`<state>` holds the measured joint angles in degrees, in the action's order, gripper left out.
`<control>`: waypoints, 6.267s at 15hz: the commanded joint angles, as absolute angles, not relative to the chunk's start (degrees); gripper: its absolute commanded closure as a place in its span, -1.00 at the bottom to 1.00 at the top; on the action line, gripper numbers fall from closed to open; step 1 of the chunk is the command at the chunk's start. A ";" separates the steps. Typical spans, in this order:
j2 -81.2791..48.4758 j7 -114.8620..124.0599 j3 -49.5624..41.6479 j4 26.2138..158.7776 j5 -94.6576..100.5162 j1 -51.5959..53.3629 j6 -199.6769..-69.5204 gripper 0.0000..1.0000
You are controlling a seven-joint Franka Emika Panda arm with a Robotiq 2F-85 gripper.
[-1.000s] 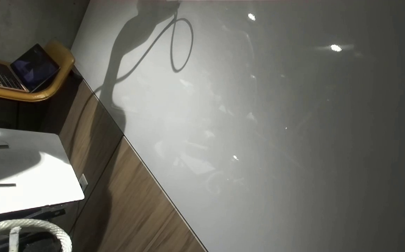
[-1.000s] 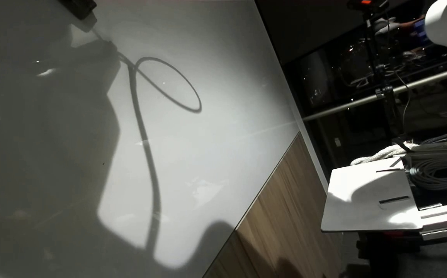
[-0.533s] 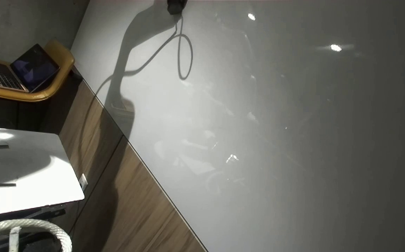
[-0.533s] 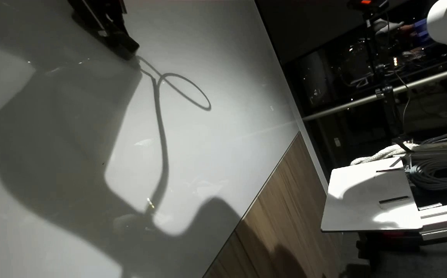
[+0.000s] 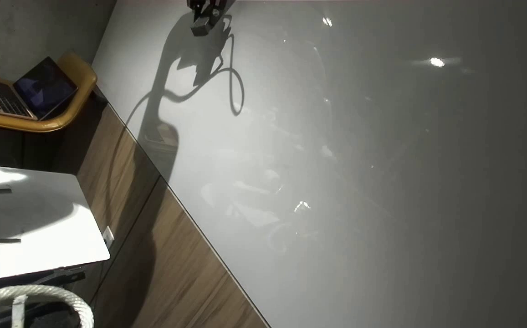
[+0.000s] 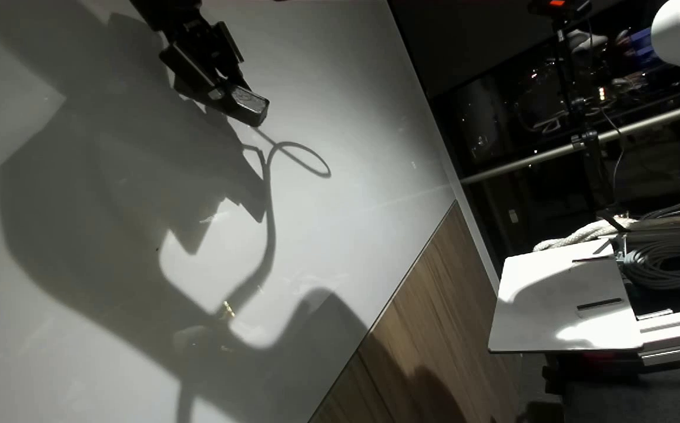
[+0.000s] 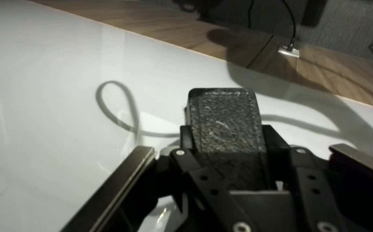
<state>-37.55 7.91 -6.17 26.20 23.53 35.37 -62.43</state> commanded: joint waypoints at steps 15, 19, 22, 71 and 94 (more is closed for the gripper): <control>-35.80 14.62 -1.61 25.88 14.94 34.51 -52.08 0.42; -34.84 16.01 -1.93 25.76 16.09 35.23 -56.51 0.42; -34.04 17.51 -1.97 25.71 16.10 35.45 -58.98 0.42; 41.41 13.29 8.14 124.90 12.66 12.99 -87.09 0.42; 21.76 -0.76 0.95 152.95 8.78 1.57 -132.76 0.42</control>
